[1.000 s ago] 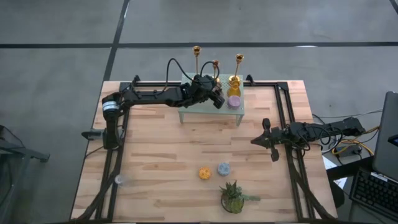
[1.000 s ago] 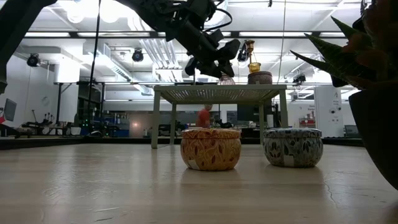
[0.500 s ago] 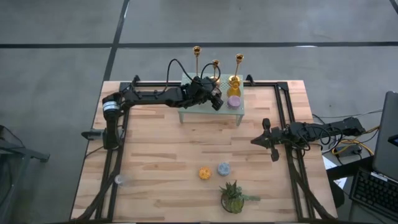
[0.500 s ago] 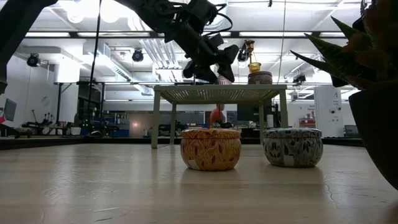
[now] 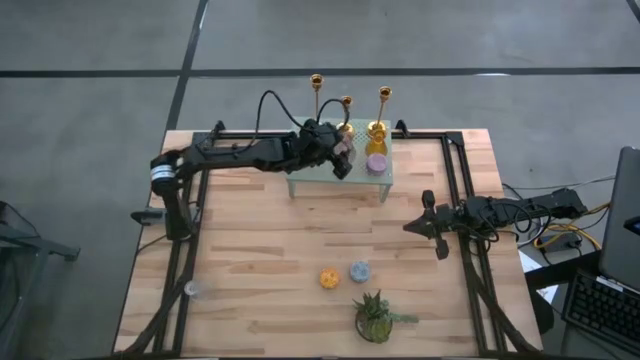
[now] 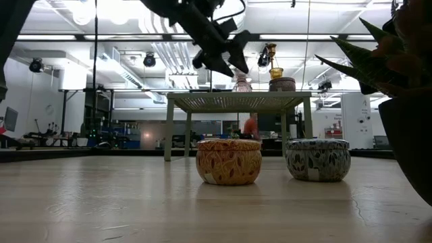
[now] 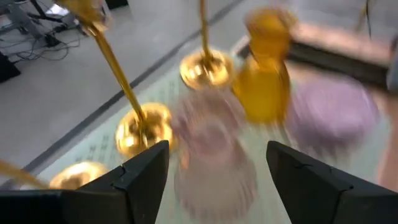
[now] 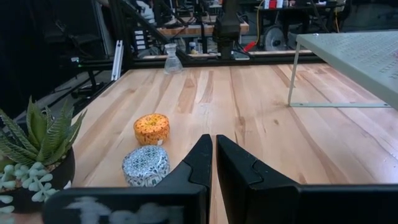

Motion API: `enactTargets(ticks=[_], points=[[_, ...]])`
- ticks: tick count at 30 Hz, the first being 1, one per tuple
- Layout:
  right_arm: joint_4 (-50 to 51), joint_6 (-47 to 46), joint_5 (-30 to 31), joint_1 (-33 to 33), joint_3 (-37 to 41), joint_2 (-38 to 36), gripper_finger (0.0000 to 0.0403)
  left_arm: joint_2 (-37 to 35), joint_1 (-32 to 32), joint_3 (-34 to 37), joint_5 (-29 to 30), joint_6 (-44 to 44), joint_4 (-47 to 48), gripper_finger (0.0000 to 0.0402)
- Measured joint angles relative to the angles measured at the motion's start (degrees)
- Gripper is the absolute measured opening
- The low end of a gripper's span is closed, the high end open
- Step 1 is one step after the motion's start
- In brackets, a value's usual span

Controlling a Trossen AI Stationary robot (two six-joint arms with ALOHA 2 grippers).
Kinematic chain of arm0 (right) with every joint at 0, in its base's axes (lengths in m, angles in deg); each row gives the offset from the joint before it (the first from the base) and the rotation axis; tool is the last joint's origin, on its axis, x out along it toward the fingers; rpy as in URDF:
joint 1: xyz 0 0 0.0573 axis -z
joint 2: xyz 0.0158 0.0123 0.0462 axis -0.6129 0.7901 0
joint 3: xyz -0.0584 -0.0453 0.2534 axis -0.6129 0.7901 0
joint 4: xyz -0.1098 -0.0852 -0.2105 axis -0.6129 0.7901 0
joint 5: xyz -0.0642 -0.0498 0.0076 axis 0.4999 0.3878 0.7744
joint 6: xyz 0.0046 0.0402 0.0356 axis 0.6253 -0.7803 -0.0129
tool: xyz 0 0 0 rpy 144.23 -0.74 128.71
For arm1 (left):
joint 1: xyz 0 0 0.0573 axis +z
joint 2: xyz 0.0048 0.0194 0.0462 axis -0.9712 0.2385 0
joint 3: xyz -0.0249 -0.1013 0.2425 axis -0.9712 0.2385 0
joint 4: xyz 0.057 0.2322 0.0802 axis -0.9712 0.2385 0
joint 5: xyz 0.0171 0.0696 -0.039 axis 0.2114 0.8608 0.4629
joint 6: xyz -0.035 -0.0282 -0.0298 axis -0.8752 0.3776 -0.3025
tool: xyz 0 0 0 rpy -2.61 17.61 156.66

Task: Pick & Place candle stick holders
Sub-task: Put the transparent candle holder on the shelf

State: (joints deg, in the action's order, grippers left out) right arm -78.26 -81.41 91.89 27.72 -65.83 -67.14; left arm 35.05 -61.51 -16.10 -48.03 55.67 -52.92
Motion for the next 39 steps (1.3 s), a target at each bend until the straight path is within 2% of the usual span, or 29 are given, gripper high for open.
enactTargets(ticks=[4,9,12,16,22,27,31,35,39], points=[[0.0,0.0,0.0,0.0,0.0,0.0,0.0018,-3.2,-3.2,0.0,1.2,2.3,9.5,0.0273],[0.0,0.0,0.0,0.0,0.0,0.3,0.0018,-7.8,-10.3,0.0,2.0,4.3,25.0,0.0273],[0.0,0.0,0.0,0.0,0.0,0.4,0.0018,-10.9,-16.0,0.0,1.8,0.7,36.4,0.0273],[0.0,0.0,0.0,0.0,0.0,0.3,0.0018,-15.2,-25.1,0.5,1.8,-10.6,49.2,0.0273],[0.0,0.0,0.0,0.0,0.0,0.3,0.0018,-20.6,-41.3,1.8,1.8,-34.7,63.8,0.0273],[0.0,0.0,0.0,0.0,0.0,0.3,0.0018,-23.4,-54.1,6.4,-1.0,-53.8,65.3,0.0273],[0.0,0.0,0.0,0.0,0.0,0.3,0.0018,-24.8,-61.8,11.1,-2.5,-69.9,65.3,0.0273],[0.0,0.0,0.0,0.0,0.0,0.3,0.0018,-25.0,-66.1,16.0,-10.0,-84.1,66.4,0.0273],[0.0,0.0,0.0,0.0,0.0,0.3,0.0018,-25.0,-67.7,21.7,-17.5,-90.0,65.8,0.0273]])
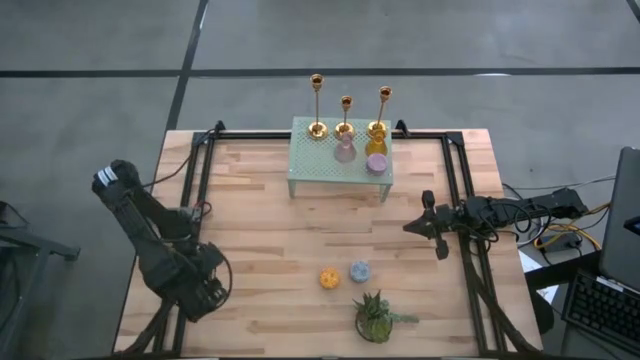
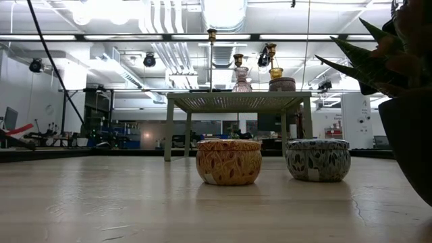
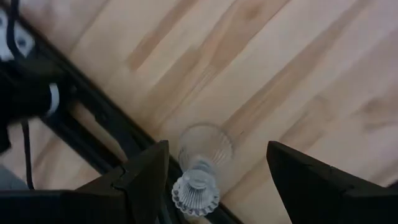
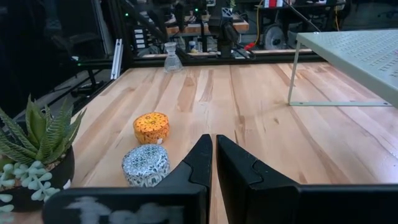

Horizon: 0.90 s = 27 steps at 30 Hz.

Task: Pick & Place candle stick holders
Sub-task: Put the transparent candle holder on the shelf

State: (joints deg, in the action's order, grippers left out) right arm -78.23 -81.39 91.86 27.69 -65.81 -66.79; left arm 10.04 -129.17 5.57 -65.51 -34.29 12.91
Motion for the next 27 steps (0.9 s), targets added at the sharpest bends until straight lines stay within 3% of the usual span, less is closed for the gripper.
enactTargets(ticks=[10,27], points=[[0.0,0.0,0.0,0.0,0.0,0.0,0.0018,0.0,-0.6,7.5,-11.6,-3.1,-6.7,0.0273],[0.0,0.0,0.0,0.0,0.0,0.0,0.0018,0.5,-5.0,10.3,-16.1,-10.5,-9.0,0.0273]])
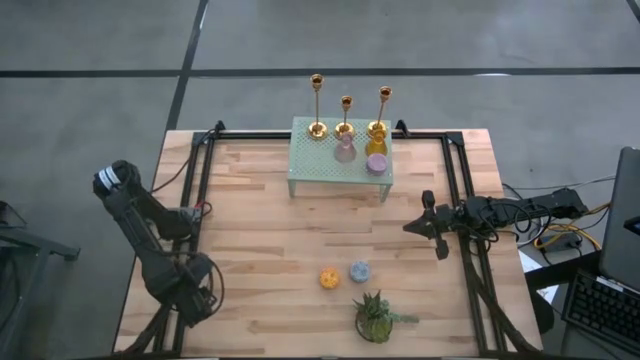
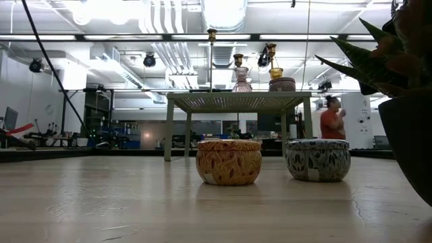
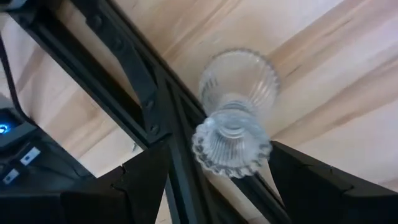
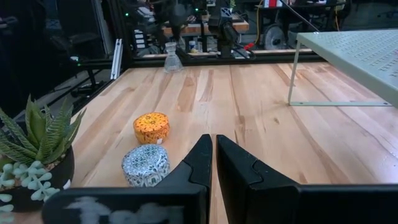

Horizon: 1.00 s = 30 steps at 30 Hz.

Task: Pick & Place candle stick holders
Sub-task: Put the transparent candle holder on the shelf

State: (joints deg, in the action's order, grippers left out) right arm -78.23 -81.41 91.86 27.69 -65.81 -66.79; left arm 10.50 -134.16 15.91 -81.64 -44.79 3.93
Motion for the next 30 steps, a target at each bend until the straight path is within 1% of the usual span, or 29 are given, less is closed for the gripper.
enactTargets(ticks=[3,6,9,12,14,16,18,19,23,26,30], points=[[0.0,0.0,0.0,0.0,0.0,0.0,0.0018,0.0,-0.4,2.4,-0.9,-0.6,-2.7,0.0273],[0.0,0.0,0.0,0.0,0.0,0.0,0.0018,0.0,-0.4,3.6,0.5,0.8,-5.8,0.027],[0.0,0.0,0.0,0.0,0.0,0.0,0.0018,0.0,-0.4,3.8,2.1,1.6,-6.3,0.026],[0.0,0.0,0.0,0.0,0.0,0.0,0.0018,0.0,-0.5,4.2,0.9,1.3,-6.3,0.0241],[0.0,0.0,0.0,0.0,0.0,0.0,0.0018,0.0,-0.5,4.4,0.0,1.6,-6.2,0.022],[0.0,0.0,0.0,0.0,0.0,0.0,0.0018,0.0,-0.5,4.4,0.3,2.2,-6.2,0.0197],[0.0,0.0,0.0,0.0,0.0,0.0,0.0018,0.0,-0.5,4.4,1.3,2.6,-6.2,0.0174],[0.0,0.0,0.0,0.0,0.0,0.0,0.0018,0.0,-0.4,4.4,1.9,3.1,-6.1,0.017],[0.0,0.0,0.0,0.0,0.0,0.0,0.0018,-0.4,-0.4,4.1,7.2,3.6,-6.1,0.017],[0.0,0.0,0.0,0.0,0.0,0.0,0.0018,-0.5,0.1,4.1,9.7,4.2,-6.0,0.017],[0.0,0.0,0.0,0.0,0.0,0.0,0.0018,-0.5,1.5,4.1,14.4,6.9,-6.1,0.0183]])
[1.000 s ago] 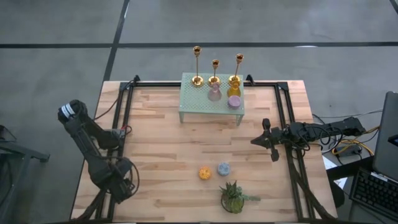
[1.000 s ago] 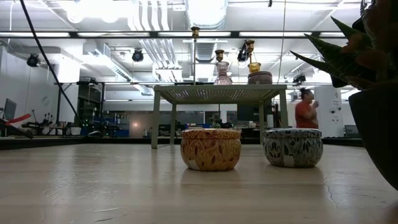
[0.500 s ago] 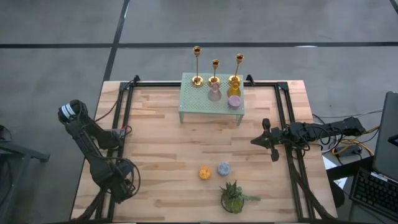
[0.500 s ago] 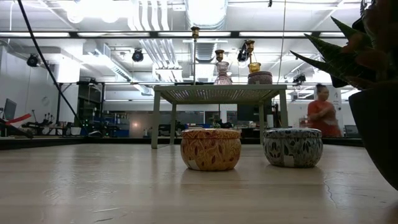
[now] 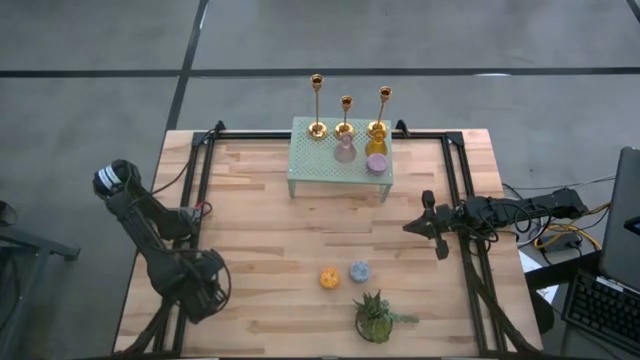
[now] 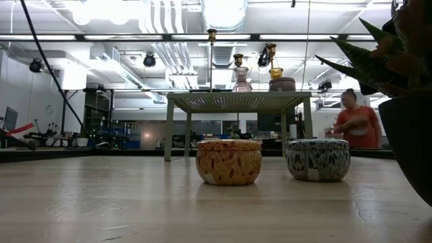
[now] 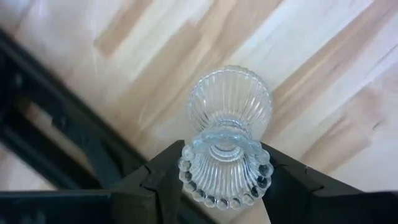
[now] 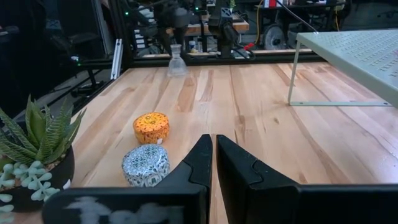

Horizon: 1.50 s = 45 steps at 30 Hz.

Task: Pick & Place candle stick holders
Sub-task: Put the transparent candle holder on the shelf

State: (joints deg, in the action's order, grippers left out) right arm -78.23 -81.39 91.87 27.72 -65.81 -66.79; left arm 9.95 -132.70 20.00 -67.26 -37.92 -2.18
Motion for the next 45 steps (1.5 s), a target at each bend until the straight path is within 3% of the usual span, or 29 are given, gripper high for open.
enactTargets(ticks=[10,19,33,40,45], points=[[0.0,0.0,0.0,0.0,0.0,0.0,0.0018,0.0,8.4,-0.4,5.1,13.1,0.1,0.0171],[0.0,0.0,0.0,0.0,0.0,0.0,0.0018,0.0,25.5,-5.3,6.2,37.8,0.8,0.0173],[0.0,0.0,0.0,0.0,0.0,0.0,0.0018,0.0,56.1,-26.0,6.8,74.7,-0.1,0.0173],[0.0,0.0,0.0,0.0,0.0,0.0,0.0018,1.1,67.7,-38.2,7.8,83.4,-2.1,0.0183],[0.0,0.0,0.0,0.0,0.0,0.0,0.0018,5.5,72.2,-43.7,7.6,86.7,-5.1,0.0179]])
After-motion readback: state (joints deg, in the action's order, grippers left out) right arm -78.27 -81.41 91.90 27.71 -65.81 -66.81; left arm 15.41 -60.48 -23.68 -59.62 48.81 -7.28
